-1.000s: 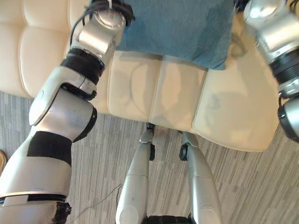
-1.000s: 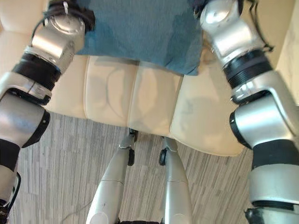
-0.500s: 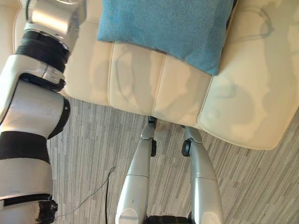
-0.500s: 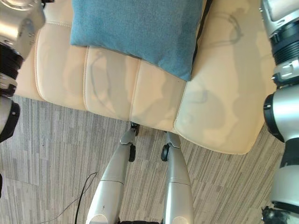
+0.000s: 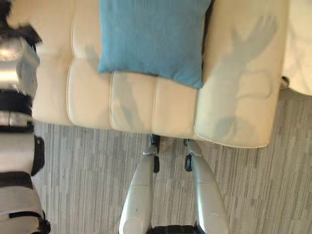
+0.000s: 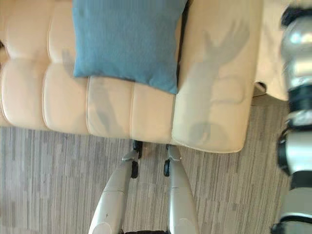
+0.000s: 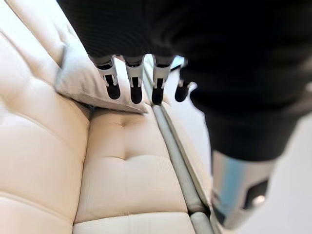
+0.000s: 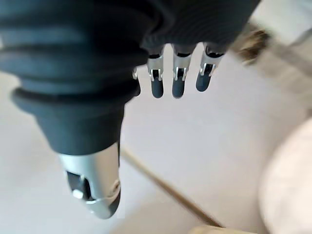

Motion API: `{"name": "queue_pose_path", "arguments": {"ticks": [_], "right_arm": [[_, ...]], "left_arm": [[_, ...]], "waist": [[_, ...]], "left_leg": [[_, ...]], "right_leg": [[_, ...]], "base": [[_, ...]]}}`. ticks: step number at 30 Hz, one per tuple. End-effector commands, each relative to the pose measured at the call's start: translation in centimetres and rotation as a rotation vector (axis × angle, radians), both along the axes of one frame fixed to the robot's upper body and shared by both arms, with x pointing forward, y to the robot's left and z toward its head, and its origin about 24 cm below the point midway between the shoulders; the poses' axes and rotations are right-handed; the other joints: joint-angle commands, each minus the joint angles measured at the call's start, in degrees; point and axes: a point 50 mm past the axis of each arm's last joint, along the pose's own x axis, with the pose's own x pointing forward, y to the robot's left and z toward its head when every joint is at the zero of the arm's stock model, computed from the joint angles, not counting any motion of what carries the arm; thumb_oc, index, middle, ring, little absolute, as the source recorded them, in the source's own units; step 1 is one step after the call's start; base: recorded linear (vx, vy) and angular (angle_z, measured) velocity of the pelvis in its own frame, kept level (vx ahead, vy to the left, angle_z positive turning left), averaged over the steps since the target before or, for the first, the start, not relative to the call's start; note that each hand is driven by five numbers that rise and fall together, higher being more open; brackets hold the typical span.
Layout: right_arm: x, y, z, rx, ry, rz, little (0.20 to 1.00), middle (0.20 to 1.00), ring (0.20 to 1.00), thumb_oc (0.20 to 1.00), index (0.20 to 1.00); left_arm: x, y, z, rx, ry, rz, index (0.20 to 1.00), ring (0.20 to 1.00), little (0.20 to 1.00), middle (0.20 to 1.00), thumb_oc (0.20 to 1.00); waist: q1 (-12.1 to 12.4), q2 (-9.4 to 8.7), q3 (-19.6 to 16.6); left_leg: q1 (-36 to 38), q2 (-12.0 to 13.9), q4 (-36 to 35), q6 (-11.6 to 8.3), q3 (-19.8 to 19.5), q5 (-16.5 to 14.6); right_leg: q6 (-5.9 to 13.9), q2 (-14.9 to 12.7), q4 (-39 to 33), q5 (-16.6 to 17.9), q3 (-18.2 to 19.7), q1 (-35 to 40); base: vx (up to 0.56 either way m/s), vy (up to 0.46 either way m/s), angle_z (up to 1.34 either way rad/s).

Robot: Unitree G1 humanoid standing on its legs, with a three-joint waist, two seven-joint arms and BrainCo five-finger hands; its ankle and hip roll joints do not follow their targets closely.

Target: Pick up all the scattered cushions and arrange them neatly on the sofa.

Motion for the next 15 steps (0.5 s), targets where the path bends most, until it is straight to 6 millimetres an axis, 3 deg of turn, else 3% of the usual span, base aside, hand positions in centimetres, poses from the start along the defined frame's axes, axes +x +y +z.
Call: {"name": "queue_pose_path", "arguments": {"ticks": [1,2,3,4,5,6,7,8,9,10,11,13,15], "right_arm": [[-0.3,0.3,-3.0,0.000,-0.016,0.064,1.000,1.000,1.000,1.000,1.000],[-0.1,1.1,-7.4,0.038,0.067,0.123,1.000,1.000,1.000,1.000,1.000],[-0.1,1.8,-10.4,0.075,0.119,0.165,1.000,1.000,1.000,1.000,1.000],[-0.2,2.2,-12.1,0.075,0.165,0.198,1.000,1.000,1.000,1.000,1.000],[-0.2,2.3,-12.4,0.073,0.173,0.200,1.000,1.000,1.000,1.000,1.000],[-0.9,3.2,-16.4,0.141,0.254,0.263,1.000,1.000,1.000,1.000,1.000],[-1.4,3.5,-18.3,0.135,0.315,0.297,1.000,1.000,1.000,1.000,1.000],[-1.4,3.6,-18.3,0.135,0.317,0.297,1.000,1.000,1.000,1.000,1.000],[-2.2,4.4,-20.8,0.129,0.397,0.352,1.000,1.000,1.000,1.000,1.000],[-2.8,4.5,-22.1,0.120,0.453,0.369,1.000,1.000,1.000,1.000,1.000],[-2.8,4.5,-22.1,0.120,0.454,0.369,1.000,1.000,1.000,1.000,1.000],[-4.3,4.5,-25.1,0.144,0.556,0.411,1.000,1.000,1.000,1.000,1.000],[-4.7,4.7,-26.0,0.176,0.570,0.422,1.000,1.000,1.000,1.000,1.000]], "left_arm": [[-0.1,-0.2,-3.3,0.005,0.016,-0.044,1.000,1.000,1.000,1.000,1.000],[-0.6,0.0,-7.6,-0.041,0.087,-0.050,1.000,1.000,1.000,1.000,1.000],[-1.0,-0.1,-10.7,-0.073,0.142,-0.065,1.000,1.000,1.000,1.000,1.000],[-1.5,-0.3,-12.6,-0.095,0.171,-0.075,1.000,1.000,1.000,1.000,1.000],[-1.7,-0.3,-13.0,-0.096,0.178,-0.073,1.000,1.000,1.000,1.000,1.000],[-3.0,-0.8,-17.1,-0.140,0.262,-0.093,1.000,1.000,1.000,1.000,1.000],[-3.9,-1.3,-19.3,-0.163,0.307,-0.106,1.000,1.000,1.000,1.000,1.000],[-4.0,-1.3,-19.4,-0.164,0.309,-0.105,1.000,1.000,1.000,1.000,1.000],[-5.3,-2.1,-22.6,-0.212,0.382,-0.128,1.000,1.000,1.000,1.000,1.000],[-6.3,-2.4,-24.4,-0.239,0.428,-0.137,1.000,1.000,1.000,1.000,1.000],[-6.3,-2.4,-24.4,-0.239,0.429,-0.136,1.000,1.000,1.000,1.000,1.000],[-8.9,-2.4,-27.9,-0.262,0.556,-0.133,1.000,1.000,1.000,1.000,1.000],[-9.5,-2.7,-29.0,-0.271,0.596,-0.144,1.000,1.000,1.000,1.000,1.000]], "waist": [[1.41,1.49,-4.22],[1.40,1.44,-5.81],[1.51,1.43,-6.76],[1.53,1.24,-7.80],[1.52,1.25,-8.04],[1.53,1.25,-9.96],[1.38,1.02,-11.21],[1.36,1.03,-11.22],[1.10,0.83,-13.09],[1.06,0.79,-14.07],[1.07,0.80,-14.04],[0.65,0.73,-16.40],[0.48,0.77,-17.21]], "left_leg": [[10.01,-2.35,-9.19,-1.25,-0.34,-1.94],[13.84,-2.25,-11.32,-0.84,-0.06,-1.86],[16.64,-2.06,-13.08,-0.67,0.22,-2.00],[18.04,-1.99,-14.17,-0.47,0.50,-1.61],[18.51,-1.98,-14.57,-0.45,0.60,-1.52],[21.69,-1.94,-17.02,-0.28,0.99,-1.27],[23.61,-1.95,-18.73,-0.26,1.39,-0.97],[23.85,-1.95,-18.95,-0.26,1.39,-0.88],[26.37,-1.99,-21.09,-0.18,1.71,-0.59],[28.11,-1.92,-22.53,-0.17,2.10,-0.40],[28.30,-1.92,-22.70,-0.18,2.11,-0.34],[31.62,-1.52,-25.10,-0.07,3.10,-0.03],[32.53,-1.41,-25.49,-0.11,3.49,-0.18]], "right_leg": [[0.30,2.92,0.44,-11.34,-1.57,10.96],[0.52,2.95,-1.33,-10.94,-1.25,14.49],[0.76,2.96,-2.62,-10.91,-1.03,16.93],[0.90,2.91,-3.50,-10.46,-0.98,18.11],[0.92,2.94,-3.81,-10.35,-0.87,18.51],[1.08,2.95,-5.53,-10.11,-0.53,21.08],[1.24,3.06,-6.80,-9.86,-0.58,22.67],[1.24,3.07,-6.96,-9.80,-0.56,22.87],[1.61,3.35,-8.39,-9.41,-0.27,25.02],[1.76,3.54,-9.47,-9.27,-0.21,26.42],[1.76,3.56,-9.59,-9.22,-0.20,26.58],[2.05,4.00,-10.95,-8.90,0.65,29.11],[2.13,4.11,-11.48,-8.83,0.78,30.02]], "base": [[0.14,0.020,-0.43],[0.17,0.028,-0.36],[0.15,0.039,-0.24],[0.08,0.024,-0.23],[0.10,0.018,-0.17],[0.12,0.011,-0.15],[0.11,0.010,-0.22],[0.09,0.014,-0.24],[0.07,0.018,-0.17],[0.07,0.018,-0.10],[0.03,0.020,-0.08],[0.03,0.035,-0.15],[0.01,0.029,-0.26]]}}
